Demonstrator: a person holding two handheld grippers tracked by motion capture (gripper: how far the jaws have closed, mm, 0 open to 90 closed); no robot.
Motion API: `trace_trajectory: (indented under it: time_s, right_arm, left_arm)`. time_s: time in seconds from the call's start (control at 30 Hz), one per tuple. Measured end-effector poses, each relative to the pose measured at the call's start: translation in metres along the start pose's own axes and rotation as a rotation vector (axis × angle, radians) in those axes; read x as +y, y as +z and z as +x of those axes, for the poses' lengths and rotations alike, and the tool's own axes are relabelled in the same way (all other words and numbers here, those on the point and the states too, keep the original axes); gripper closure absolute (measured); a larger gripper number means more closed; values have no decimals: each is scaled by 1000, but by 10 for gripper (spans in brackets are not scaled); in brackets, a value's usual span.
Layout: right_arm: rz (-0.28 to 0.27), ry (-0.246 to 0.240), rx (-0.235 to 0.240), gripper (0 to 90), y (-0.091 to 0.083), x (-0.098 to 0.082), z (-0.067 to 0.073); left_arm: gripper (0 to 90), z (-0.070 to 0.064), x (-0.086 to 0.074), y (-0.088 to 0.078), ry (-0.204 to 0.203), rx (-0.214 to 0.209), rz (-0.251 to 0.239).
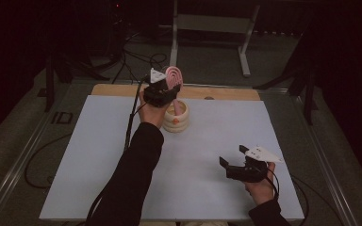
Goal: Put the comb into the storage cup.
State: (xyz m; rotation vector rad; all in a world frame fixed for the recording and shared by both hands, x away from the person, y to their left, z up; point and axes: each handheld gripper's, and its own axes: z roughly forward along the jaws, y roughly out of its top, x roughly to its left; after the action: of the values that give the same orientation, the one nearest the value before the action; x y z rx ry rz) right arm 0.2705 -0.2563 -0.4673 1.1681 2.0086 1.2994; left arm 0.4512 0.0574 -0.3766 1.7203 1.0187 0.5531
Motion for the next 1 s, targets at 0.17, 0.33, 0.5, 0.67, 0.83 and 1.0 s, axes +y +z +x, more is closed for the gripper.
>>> trace_trajectory:
  time_s: [0.17, 0.33, 0.5, 0.67, 0.83, 1.0]
  right_arm:
    - [3, -1, 0, 87, 0, 0, 0]
    - [3, 0, 0, 87, 0, 0, 0]
    - [2, -1, -1, 88, 0, 0, 0]
    - [2, 0, -1, 88, 0, 0, 0]
    - [1, -1, -1, 87, 0, 0, 0]
    - [-2, 0, 0, 88, -1, 0, 0]
  left_arm:
    - [635, -1, -1, 2, -1, 2, -1]
    - [635, 0, -2, 3, 4, 5, 9]
    - [635, -1, -5, 6, 2, 7, 16]
    - [635, -2, -7, 7, 3, 5, 22]
    - [635, -2, -11, 10, -4, 4, 29]
    - [635, -2, -12, 11, -5, 5, 33]
